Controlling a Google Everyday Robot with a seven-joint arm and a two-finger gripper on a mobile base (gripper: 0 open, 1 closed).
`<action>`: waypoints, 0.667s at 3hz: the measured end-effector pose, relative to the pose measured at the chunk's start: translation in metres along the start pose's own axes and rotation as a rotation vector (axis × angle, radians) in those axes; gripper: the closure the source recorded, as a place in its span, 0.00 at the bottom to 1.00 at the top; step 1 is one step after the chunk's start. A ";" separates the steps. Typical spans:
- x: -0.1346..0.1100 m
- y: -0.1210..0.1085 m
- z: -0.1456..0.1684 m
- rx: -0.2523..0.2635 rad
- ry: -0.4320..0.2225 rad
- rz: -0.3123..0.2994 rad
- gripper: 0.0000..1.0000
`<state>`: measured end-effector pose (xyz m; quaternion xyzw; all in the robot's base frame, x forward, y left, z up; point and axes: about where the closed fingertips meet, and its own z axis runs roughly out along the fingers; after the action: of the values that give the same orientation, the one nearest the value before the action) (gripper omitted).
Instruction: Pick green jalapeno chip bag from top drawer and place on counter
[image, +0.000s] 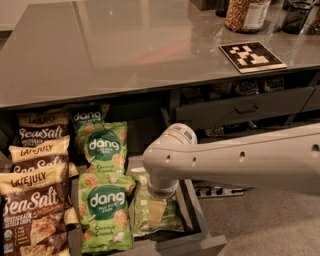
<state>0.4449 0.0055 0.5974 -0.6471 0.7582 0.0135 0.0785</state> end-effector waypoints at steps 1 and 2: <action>0.004 0.003 0.015 -0.035 0.014 0.007 0.00; 0.003 0.010 0.031 -0.070 0.017 -0.004 0.00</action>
Offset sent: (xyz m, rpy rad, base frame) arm -0.0128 0.0083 -0.0544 -0.0024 0.1179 0.0300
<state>0.4378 0.0081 0.5658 -0.6511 0.7566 0.0345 0.0492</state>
